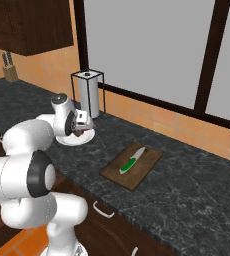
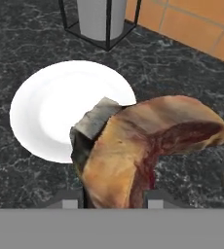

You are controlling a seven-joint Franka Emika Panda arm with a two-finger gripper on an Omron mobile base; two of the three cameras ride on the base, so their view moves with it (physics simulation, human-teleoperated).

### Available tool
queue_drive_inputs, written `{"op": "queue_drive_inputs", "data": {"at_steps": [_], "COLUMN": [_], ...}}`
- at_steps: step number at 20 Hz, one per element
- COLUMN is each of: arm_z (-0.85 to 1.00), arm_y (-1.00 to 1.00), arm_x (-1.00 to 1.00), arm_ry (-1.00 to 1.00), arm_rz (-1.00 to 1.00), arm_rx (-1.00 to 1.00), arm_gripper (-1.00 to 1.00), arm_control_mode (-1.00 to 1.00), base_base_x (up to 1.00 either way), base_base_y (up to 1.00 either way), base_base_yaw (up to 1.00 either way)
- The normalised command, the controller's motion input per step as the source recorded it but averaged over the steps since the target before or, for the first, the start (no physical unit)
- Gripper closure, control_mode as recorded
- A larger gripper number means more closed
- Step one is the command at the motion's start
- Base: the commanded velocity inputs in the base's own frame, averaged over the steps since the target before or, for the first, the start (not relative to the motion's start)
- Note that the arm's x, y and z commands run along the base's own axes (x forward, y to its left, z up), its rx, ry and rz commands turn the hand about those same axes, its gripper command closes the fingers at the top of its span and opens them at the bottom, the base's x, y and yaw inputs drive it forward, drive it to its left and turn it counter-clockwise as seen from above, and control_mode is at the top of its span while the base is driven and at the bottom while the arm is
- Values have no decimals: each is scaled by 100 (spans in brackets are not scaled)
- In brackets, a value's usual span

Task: Pick up the knife from the drawer and place it on the cutting board. Then place the meat from the plate to the cutting board.

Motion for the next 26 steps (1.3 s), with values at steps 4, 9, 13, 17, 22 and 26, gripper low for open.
{"op": "queue_drive_inputs", "data": {"at_steps": [4,9,13,17,22,26], "arm_z": [19,17,31,17,0,-17], "arm_y": [-81,-98,-100,-95,-69,-44], "arm_x": [-77,-65,-49,-18,6,14], "arm_ry": [0,0,3,7,10,9], "arm_rz": [-9,-16,-17,-10,-1,0], "arm_rx": [-8,-8,-2,0,0,0], "arm_gripper": [100,100,100,100,100,100], "arm_control_mode": [-100,-100,-100,-100,-100,-100], "base_base_x": [0,0,0,0,0,0], "base_base_y": [0,0,0,0,0,0], "base_base_yaw": [0,0,0,0,0,0]}}
